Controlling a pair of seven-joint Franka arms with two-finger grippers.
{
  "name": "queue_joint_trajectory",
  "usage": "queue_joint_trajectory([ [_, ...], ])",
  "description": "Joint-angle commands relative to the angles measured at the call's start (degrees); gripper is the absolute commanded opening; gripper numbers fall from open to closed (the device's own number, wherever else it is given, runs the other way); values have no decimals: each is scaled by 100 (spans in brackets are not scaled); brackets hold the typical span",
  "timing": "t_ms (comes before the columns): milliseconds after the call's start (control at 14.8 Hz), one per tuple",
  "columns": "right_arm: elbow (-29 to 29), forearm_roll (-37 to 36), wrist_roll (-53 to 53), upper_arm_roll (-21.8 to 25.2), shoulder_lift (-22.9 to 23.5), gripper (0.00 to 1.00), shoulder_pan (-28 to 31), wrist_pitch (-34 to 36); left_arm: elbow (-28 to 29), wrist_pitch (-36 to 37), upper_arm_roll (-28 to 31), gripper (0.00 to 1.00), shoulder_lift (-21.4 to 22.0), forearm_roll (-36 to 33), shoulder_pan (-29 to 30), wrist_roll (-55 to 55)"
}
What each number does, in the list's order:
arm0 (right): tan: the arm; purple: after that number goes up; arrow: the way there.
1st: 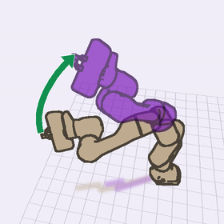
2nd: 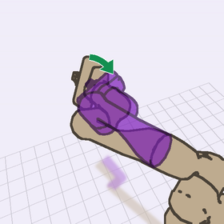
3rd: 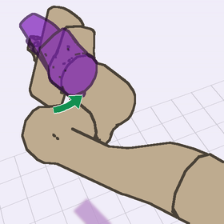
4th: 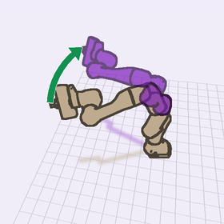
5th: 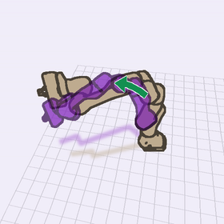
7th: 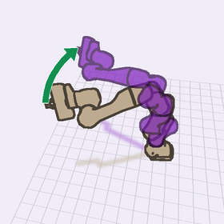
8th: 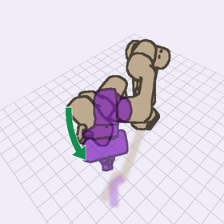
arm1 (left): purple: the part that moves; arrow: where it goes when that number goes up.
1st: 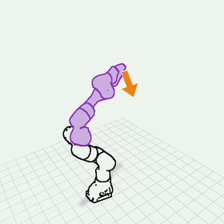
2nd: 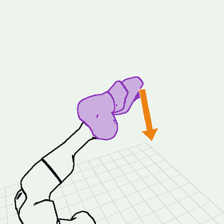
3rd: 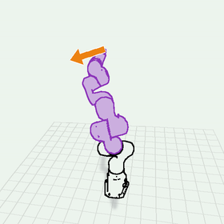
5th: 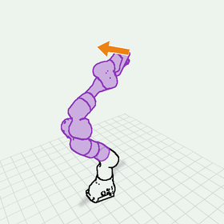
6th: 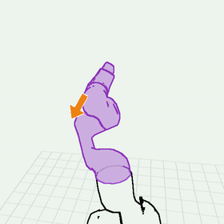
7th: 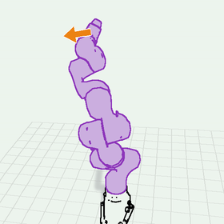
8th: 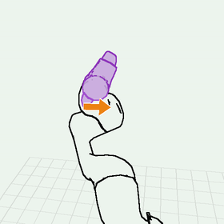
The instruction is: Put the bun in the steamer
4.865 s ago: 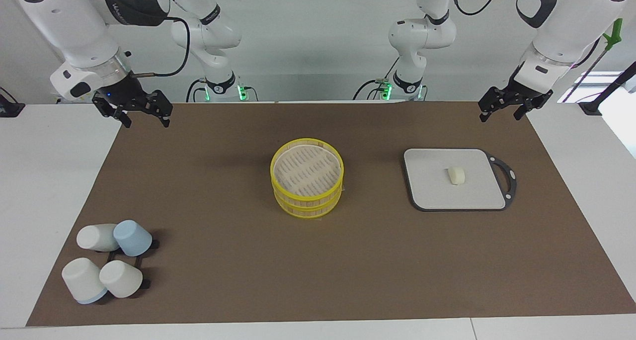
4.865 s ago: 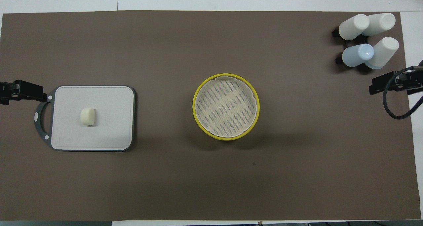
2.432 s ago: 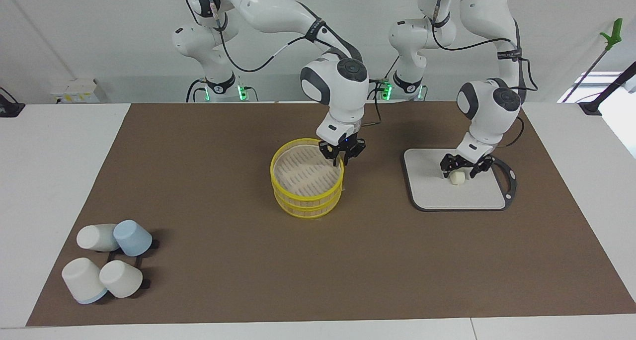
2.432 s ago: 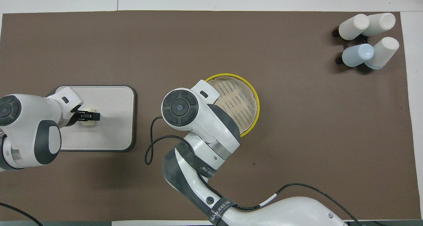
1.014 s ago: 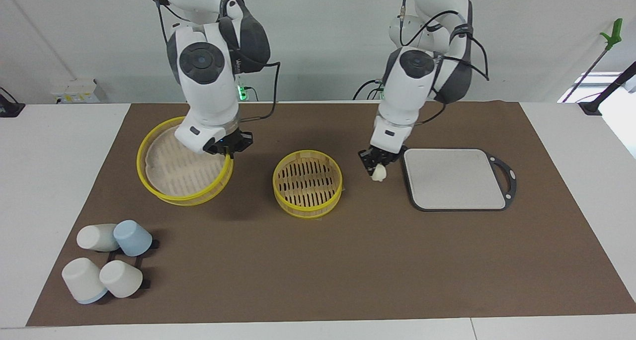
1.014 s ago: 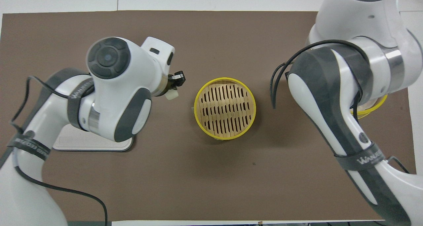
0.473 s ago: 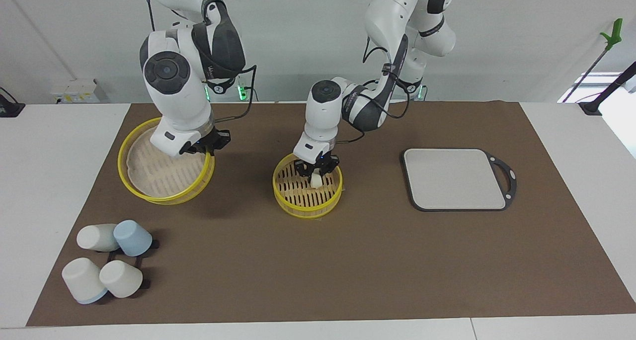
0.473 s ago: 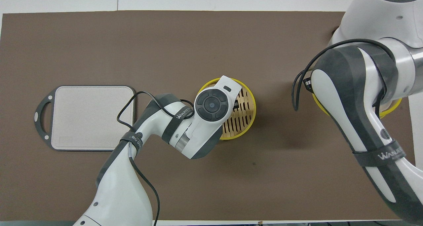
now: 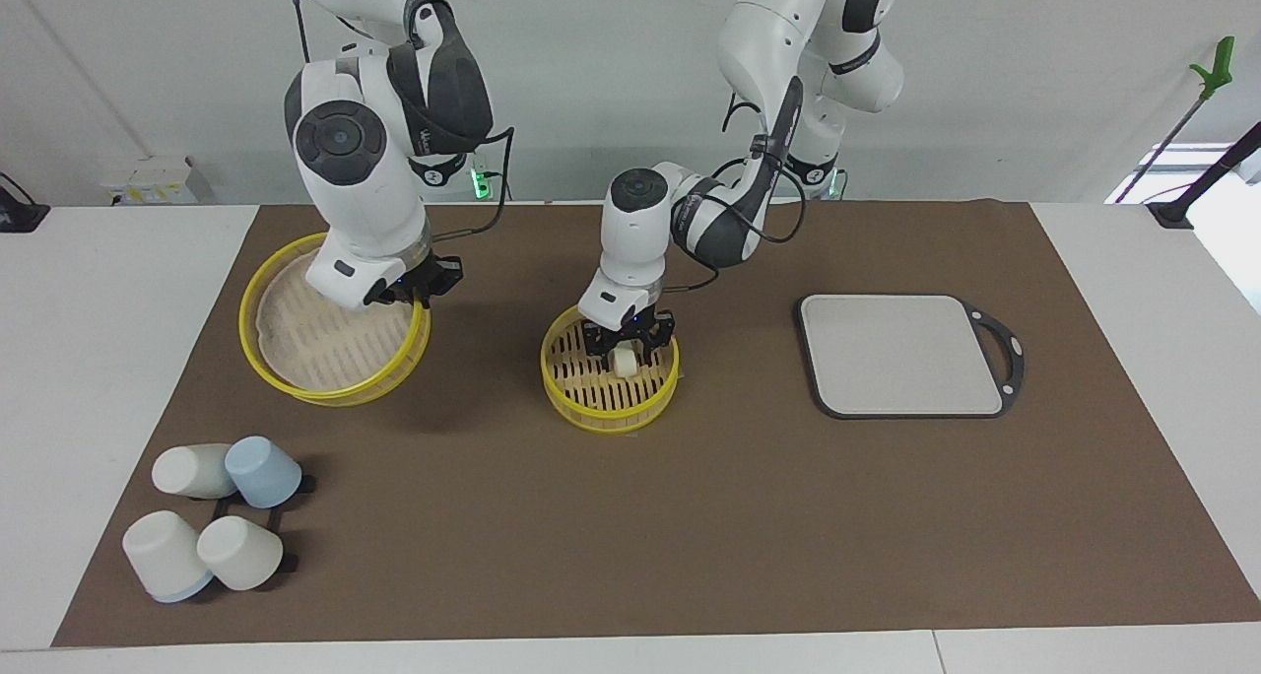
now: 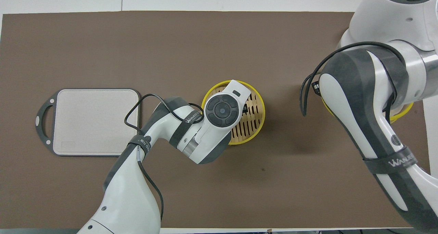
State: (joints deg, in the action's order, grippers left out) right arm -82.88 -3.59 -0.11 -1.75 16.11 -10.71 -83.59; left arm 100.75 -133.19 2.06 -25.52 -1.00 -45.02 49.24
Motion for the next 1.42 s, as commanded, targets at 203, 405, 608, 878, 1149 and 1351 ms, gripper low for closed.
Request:
queue_joint_trajectory([
  [203, -229, 34, 46, -27, -205, 0, 34, -209, 77, 1609, 75, 100, 1372, 135, 694, -81],
  [405, -386, 585, -495, -62, -204, 0, -306, -1058, 77, 2348, 101, 100, 1953, 136, 1615, -370],
  [608, -466, 597, -2269, -53, 23, 0, -1536, -1868, 42, 3008, 145, 100, 2287, 127, 2644, -1886],
  [878, 76, 72, -3519, -27, 891, 0, -2627, -2293, 24, 3334, 145, 100, 2631, 127, 3797, -3787],
  [1149, -97, -98, -3750, -36, 1052, 0, -2822, -2942, -29, 3527, 154, 100, 2728, 109, 4114, -4491],
  [1351, -272, -107, -3751, -44, 1079, 0, -2858, -3346, -47, 3764, 172, 100, 2886, 101, 4142, -4669],
])
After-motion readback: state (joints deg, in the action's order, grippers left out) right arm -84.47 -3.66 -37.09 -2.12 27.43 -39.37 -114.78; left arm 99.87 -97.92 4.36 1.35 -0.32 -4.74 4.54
